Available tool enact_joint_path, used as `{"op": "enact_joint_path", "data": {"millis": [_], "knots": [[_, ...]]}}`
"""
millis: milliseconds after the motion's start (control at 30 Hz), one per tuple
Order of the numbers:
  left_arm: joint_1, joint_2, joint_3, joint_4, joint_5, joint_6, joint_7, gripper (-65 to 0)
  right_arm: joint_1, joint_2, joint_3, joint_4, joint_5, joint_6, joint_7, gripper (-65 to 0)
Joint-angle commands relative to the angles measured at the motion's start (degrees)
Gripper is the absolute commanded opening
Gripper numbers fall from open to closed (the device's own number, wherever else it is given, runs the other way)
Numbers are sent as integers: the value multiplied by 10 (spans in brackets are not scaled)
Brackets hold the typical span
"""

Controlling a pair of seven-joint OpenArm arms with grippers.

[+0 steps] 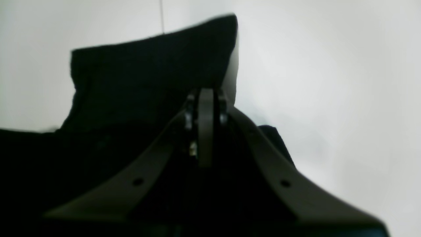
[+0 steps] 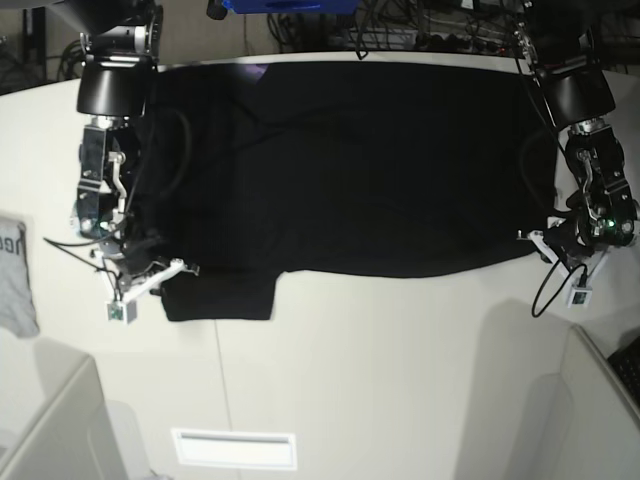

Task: Fold the T-shirt properly
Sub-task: 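Lift the hem and fold it over onto the collar edge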

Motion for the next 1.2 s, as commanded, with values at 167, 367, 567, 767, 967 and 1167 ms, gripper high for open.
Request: {"op": "enact_joint_path", "data": {"millis": [167, 367, 567, 767, 967, 1167], "knots": [[39, -15, -81, 63, -37, -58, 37, -650, -7, 19, 3, 52, 5, 3, -29, -650], [102, -11, -106, 136, -44, -61, 57, -650, -37, 18, 19, 125, 6, 3, -81, -650], [149, -11, -107, 187, -44, -62, 60, -650, -81, 17, 50, 203, 6, 3, -139, -650], [149, -7, -104, 188, -43, -59, 48, -650, -142, 7, 60, 278, 6, 3, -150, -650], [151, 2, -106, 221, -43, -59, 54, -650, -198, -14, 93, 337, 6, 3, -154, -650], [188, 2, -107, 259, -43, -59, 81, -650, -262, -21, 93, 355, 6, 3, -151, -650]]}}
